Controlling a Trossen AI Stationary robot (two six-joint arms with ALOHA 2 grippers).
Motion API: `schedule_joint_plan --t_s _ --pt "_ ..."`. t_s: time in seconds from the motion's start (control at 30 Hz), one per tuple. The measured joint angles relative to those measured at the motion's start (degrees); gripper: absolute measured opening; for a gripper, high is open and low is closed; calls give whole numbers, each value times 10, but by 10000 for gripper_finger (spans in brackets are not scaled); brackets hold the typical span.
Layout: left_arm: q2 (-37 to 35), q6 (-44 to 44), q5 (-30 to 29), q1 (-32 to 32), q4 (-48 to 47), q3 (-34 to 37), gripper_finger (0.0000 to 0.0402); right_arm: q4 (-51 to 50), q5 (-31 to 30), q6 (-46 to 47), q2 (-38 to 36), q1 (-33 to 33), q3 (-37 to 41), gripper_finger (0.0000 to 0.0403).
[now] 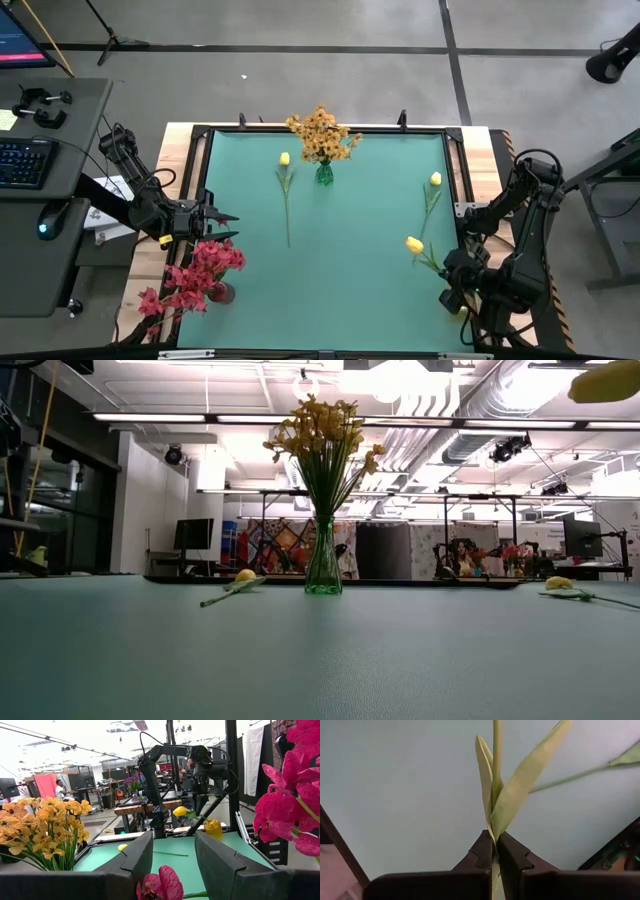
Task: Sort flowers into vase by color
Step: Put the bottom light yellow flower into the yellow flower
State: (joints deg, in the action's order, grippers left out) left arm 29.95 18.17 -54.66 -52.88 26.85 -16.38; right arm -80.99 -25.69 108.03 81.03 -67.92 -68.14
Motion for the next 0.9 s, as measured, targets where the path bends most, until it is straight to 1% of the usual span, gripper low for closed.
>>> schedule_joint_plan --t_s 0.23,0.6,0.9 --pt "0 0 0 0 0 0 136 0 11 1 0 0 0 0" --pt "0 0 0 0 0 0 136 17 -55 -11 0 0 0 0" --pt "0 0 0 0 0 0 136 28 -54 -8 0 0 0 1"
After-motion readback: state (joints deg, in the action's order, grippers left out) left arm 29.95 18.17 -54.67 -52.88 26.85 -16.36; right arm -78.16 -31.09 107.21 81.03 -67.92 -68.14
